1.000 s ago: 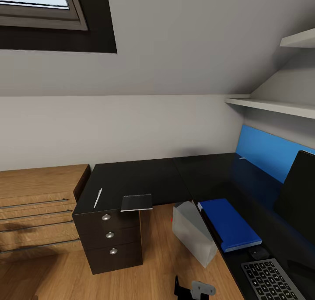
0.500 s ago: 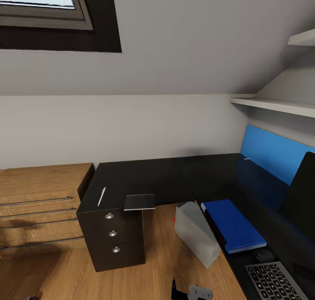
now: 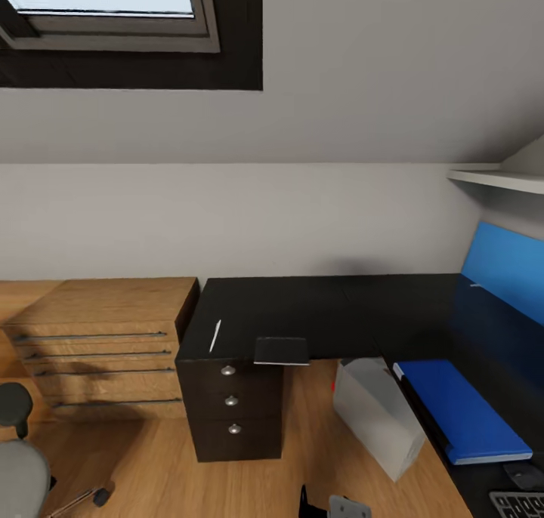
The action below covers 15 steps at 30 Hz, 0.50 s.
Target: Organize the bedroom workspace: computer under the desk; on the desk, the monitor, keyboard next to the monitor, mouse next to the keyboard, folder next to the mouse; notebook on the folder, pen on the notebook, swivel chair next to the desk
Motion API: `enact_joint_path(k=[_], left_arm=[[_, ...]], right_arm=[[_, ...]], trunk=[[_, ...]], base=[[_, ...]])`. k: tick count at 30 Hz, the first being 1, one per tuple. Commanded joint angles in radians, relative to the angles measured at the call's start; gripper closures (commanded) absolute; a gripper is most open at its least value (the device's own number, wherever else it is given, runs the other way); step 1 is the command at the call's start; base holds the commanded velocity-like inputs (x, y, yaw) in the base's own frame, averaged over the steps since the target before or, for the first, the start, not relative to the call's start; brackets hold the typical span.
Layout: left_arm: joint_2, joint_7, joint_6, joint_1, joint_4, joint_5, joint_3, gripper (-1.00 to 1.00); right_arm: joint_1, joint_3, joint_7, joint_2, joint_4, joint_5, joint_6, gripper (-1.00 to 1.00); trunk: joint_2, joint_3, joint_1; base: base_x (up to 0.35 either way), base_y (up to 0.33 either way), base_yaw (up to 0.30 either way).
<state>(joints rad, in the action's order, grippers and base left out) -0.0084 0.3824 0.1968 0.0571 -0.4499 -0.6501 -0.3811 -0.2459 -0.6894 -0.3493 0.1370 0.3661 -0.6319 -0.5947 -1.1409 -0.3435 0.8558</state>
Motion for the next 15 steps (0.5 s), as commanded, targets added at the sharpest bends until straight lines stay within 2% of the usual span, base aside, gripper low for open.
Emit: enact_joint_path(k=[1,6,15], left_arm=[[0.0,0.006,0.006,0.001,0.0,-0.009,-0.008,-1.0],[0.002,0.006,0.007,0.001,-0.001,-0.008,-0.008,-1.0],[0.001,0.005,0.009,0.001,-0.095,-0.008,-0.01,-1.0]], right_arm=[[-0.001,-0.009,-0.008,0.0,-0.001,-0.005,-0.003,-1.0],[-0.001,-0.009,-0.008,-0.001,-0.001,-0.005,-0.004,-1.0],[-0.001,-0.007,-0.004,-0.007,-0.002,-0.005,-0.042,-1.0]], trunk=[[-0.001,-0.001,0.0],[-0.001,-0.001,0.0],[-0.008,-0.004,0.004]], base=[[0.059,0.045,0.275],[0.018,0.014,0.245],[0.002,0.001,0.038]])
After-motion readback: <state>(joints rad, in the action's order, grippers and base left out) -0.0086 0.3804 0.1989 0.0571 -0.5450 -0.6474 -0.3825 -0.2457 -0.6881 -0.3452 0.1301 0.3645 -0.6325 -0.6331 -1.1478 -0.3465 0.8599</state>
